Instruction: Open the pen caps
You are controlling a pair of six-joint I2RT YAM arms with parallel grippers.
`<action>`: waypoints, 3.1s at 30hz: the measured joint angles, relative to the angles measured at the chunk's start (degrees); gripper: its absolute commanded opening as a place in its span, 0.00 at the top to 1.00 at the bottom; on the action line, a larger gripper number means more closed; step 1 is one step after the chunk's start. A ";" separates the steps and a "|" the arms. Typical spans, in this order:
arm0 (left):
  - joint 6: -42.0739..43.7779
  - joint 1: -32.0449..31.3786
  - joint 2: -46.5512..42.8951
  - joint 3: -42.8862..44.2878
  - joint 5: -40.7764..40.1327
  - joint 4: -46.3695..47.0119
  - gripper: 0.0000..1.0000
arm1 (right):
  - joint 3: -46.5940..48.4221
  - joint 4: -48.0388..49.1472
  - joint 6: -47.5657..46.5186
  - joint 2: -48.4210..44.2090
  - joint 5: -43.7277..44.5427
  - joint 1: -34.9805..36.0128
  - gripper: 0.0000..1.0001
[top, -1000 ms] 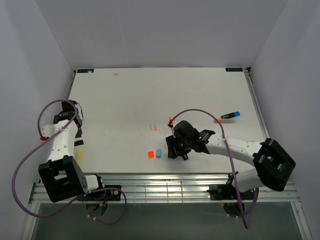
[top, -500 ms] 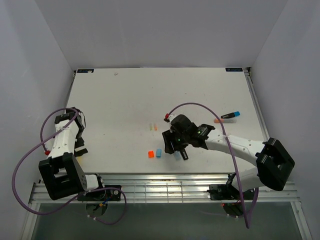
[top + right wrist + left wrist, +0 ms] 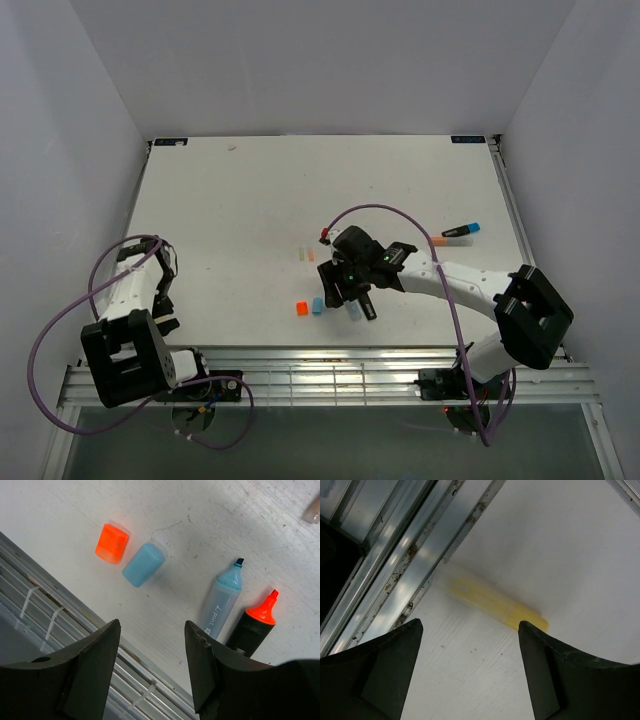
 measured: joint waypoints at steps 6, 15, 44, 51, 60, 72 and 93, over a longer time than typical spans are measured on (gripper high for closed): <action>0.00 0.07 -1.62 -0.59 0.04 3.52 0.12 | -0.81 0.04 0.13 -0.76 -0.98 0.00 0.39; -0.04 0.70 -3.50 -5.57 0.39 8.90 0.11 | -1.55 0.07 0.87 -2.89 -1.99 0.00 0.39; -0.17 4.02 -2.49 -9.79 1.75 20.72 0.11 | -4.11 3.58 1.75 -1.62 -5.44 0.00 0.39; -0.17 5.03 -1.97 -9.60 1.90 20.72 0.13 | -4.59 4.17 1.77 -1.55 -5.84 0.00 0.39; -0.17 5.64 1.29 -7.56 2.40 19.08 0.23 | -4.72 4.37 1.77 -1.49 -6.05 0.00 0.39; -0.09 5.99 8.13 -3.10 2.27 15.65 0.24 | -4.70 4.76 1.66 -0.22 -7.72 -0.13 0.39; 0.42 6.34 15.43 0.96 0.98 12.41 0.60 | -3.80 5.70 1.20 -1.49 -9.49 -2.23 0.39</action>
